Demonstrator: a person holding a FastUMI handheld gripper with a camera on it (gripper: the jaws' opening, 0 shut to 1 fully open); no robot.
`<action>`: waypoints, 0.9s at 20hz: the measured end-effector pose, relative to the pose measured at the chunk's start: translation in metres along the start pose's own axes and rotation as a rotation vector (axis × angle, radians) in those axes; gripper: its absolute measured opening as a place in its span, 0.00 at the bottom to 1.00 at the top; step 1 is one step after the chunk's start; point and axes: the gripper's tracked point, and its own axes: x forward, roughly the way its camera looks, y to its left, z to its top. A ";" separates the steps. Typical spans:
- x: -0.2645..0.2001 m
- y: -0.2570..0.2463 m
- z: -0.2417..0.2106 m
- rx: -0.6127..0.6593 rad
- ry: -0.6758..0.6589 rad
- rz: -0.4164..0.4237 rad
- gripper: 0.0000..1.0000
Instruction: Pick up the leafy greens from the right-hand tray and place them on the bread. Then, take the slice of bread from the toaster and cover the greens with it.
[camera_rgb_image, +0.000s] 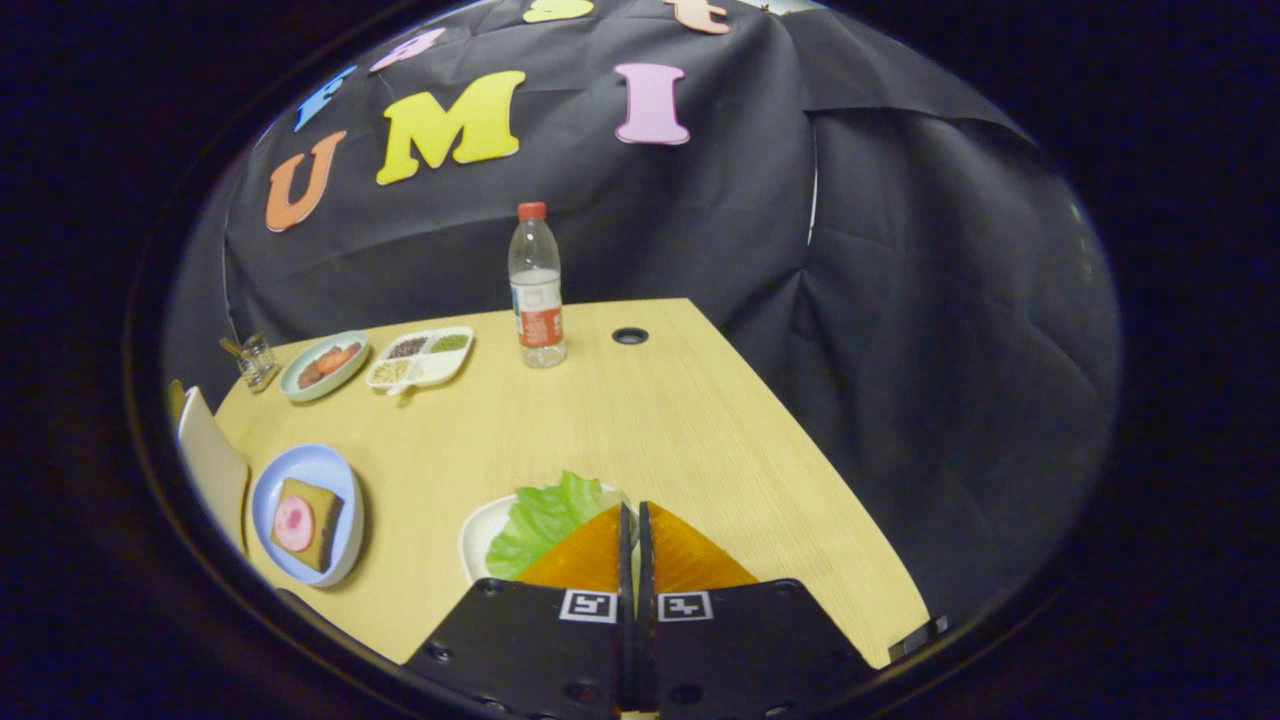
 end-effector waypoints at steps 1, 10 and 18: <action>-0.010 0.005 0.007 -0.002 -0.018 0.008 0.00; -0.096 0.075 0.043 -0.073 -0.167 0.099 0.00; -0.133 0.193 0.036 -0.207 -0.224 0.225 0.00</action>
